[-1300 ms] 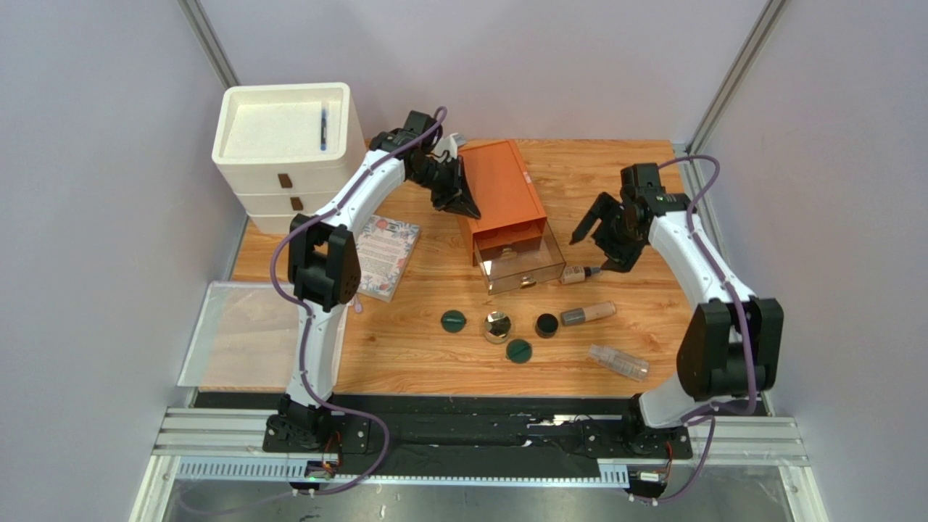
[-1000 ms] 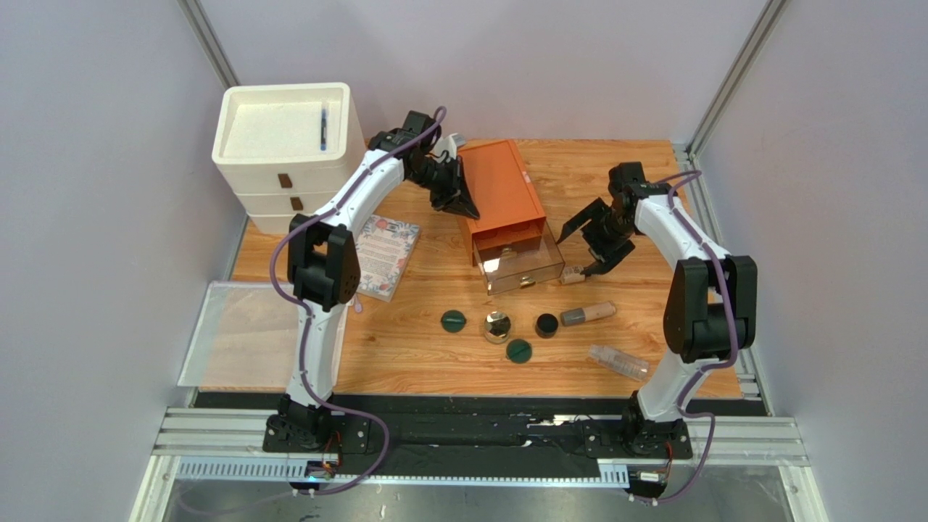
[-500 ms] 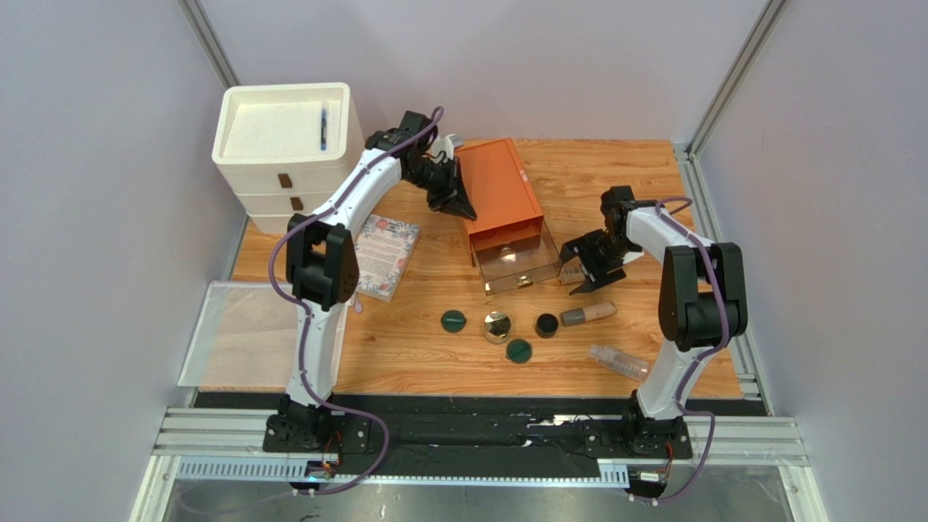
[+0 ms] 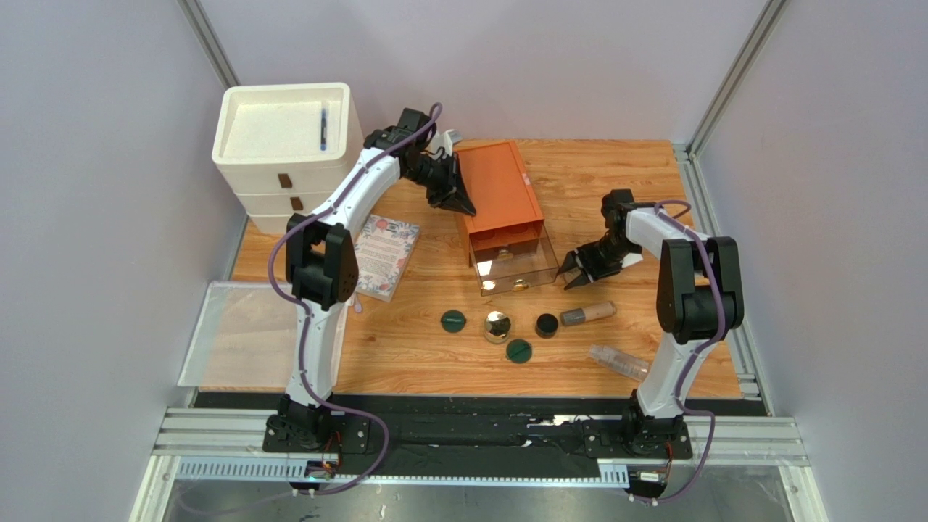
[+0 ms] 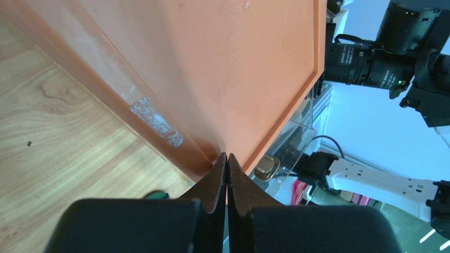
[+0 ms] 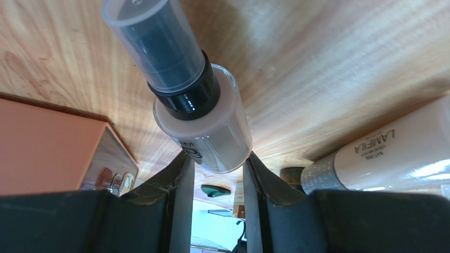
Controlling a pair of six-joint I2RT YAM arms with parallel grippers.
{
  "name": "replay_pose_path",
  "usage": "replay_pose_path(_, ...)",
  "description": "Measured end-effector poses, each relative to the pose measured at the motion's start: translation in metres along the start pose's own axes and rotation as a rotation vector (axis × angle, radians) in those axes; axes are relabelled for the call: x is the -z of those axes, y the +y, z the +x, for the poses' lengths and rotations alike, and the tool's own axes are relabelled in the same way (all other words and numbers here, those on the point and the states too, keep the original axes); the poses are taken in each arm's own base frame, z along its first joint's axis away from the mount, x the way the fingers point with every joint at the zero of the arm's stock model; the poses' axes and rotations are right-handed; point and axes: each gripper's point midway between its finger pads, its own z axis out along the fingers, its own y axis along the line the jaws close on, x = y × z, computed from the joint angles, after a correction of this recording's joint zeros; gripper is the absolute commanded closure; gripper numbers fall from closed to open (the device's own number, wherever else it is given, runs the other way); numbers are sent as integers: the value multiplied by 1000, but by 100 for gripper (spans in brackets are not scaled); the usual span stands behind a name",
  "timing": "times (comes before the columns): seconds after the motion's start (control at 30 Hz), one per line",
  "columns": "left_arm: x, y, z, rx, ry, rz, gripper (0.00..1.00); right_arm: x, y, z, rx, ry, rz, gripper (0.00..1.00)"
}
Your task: Organize the makeup
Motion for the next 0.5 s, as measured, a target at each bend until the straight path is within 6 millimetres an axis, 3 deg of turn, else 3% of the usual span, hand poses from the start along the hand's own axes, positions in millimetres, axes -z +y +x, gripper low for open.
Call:
replay_pose_path(0.3,3,-20,-29,-31,-89,108,100,2,9,-10,114,-35,-20,50)
replay_pose_path(0.5,7,-47,-43,-67,-134,201,100,16,23,-22,244,-100,-42,47)
